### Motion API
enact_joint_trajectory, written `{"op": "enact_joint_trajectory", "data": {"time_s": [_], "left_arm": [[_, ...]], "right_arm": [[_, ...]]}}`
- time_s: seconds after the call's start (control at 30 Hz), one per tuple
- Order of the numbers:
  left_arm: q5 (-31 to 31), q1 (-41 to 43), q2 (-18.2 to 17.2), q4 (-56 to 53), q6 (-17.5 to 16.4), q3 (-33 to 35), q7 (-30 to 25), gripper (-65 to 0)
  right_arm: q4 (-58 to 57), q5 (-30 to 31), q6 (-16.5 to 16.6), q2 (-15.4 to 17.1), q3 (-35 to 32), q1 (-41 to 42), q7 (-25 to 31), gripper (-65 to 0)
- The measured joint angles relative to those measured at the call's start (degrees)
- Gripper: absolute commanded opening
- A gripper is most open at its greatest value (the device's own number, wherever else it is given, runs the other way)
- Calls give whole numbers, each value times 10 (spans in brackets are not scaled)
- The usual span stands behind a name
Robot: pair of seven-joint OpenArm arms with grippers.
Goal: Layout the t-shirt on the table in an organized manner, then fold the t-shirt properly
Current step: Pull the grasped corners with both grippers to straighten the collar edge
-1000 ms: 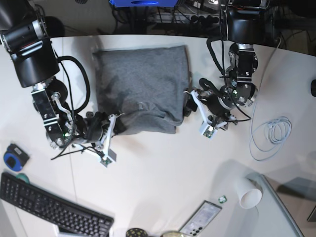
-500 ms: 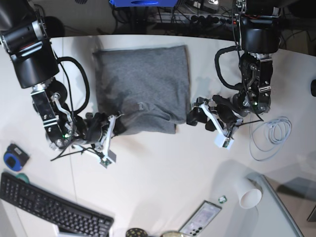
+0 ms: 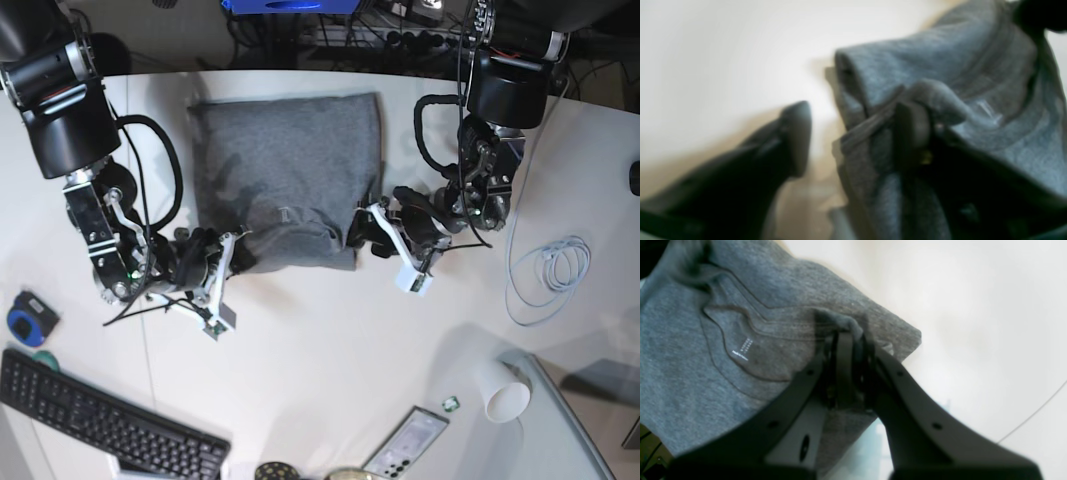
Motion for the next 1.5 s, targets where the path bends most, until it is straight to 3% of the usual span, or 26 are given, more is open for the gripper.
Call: {"op": "enact_joint_trajectory", "data": {"time_s": [0.1, 0.3, 0.53, 0.7, 0.97, 1.13, 1.37, 1.43, 1.5], "left_arm": [[3, 2, -2, -2, 0, 0, 2, -650], [3, 1, -2, 1, 0, 0, 3, -650], [7, 4, -3, 77, 4, 5, 10, -650], [9, 8, -2, 119, 4, 1, 50, -650], [8, -2, 12, 130, 4, 0, 49, -650], [8, -10, 26, 126, 4, 7, 46, -650], [10, -12, 26, 110, 4, 7, 46, -650], [12, -17, 33, 109, 5, 7, 38, -650], [43, -24, 49, 99, 7, 6, 3, -650]], "right_arm": [[0, 0, 0, 0, 0, 0, 0, -614], [49, 0, 0, 0, 26, -5, -12, -614], [73, -4, 0, 4, 56, -8, -44, -620], [70, -4, 0, 9, 56, -14, -43, -621], [72, -4, 0, 10, 56, -21, -43, -621], [74, -4, 0, 9, 116, -42, -45, -621], [133, -2, 0, 10, 144, -74, -70, -621], [129, -4, -1, 9, 144, -70, -69, -621], [113, -27, -22, 8, 144, -66, -66, -621]]}}
